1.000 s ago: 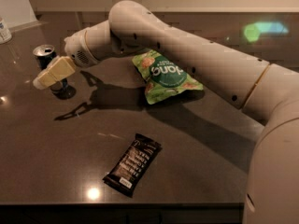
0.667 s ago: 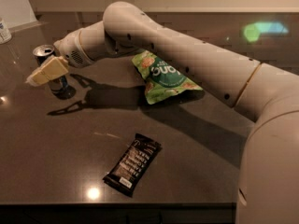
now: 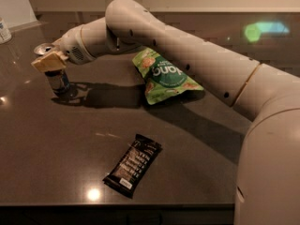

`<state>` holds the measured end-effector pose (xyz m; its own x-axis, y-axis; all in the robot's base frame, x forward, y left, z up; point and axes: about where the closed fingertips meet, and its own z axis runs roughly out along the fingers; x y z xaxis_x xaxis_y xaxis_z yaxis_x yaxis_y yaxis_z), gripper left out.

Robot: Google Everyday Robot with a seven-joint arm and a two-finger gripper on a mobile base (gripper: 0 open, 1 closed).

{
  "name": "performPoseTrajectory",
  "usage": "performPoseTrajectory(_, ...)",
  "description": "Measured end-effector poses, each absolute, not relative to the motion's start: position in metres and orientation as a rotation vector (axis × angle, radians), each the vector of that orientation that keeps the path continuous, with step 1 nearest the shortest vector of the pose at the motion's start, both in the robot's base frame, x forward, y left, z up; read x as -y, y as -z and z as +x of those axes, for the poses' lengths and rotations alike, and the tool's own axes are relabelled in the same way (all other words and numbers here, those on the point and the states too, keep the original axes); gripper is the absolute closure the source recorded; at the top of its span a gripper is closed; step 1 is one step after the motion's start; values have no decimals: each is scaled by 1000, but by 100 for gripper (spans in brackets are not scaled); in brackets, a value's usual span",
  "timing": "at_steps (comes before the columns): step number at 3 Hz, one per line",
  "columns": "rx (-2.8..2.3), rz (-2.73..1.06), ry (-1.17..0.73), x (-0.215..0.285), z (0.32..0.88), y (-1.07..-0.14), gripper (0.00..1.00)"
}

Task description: Pick redbull can

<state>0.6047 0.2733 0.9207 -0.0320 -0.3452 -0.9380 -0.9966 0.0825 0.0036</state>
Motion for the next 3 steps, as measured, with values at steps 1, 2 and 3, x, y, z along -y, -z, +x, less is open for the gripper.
performPoseTrajectory(1, -1490, -1388, -1000, -261, 599, -939, 88)
performPoseTrajectory(2, -1453, -1390, -1017, -243, 593, -970, 100)
performPoseTrajectory(3, -1404, -1419, -1021, -229, 583, -1005, 100)
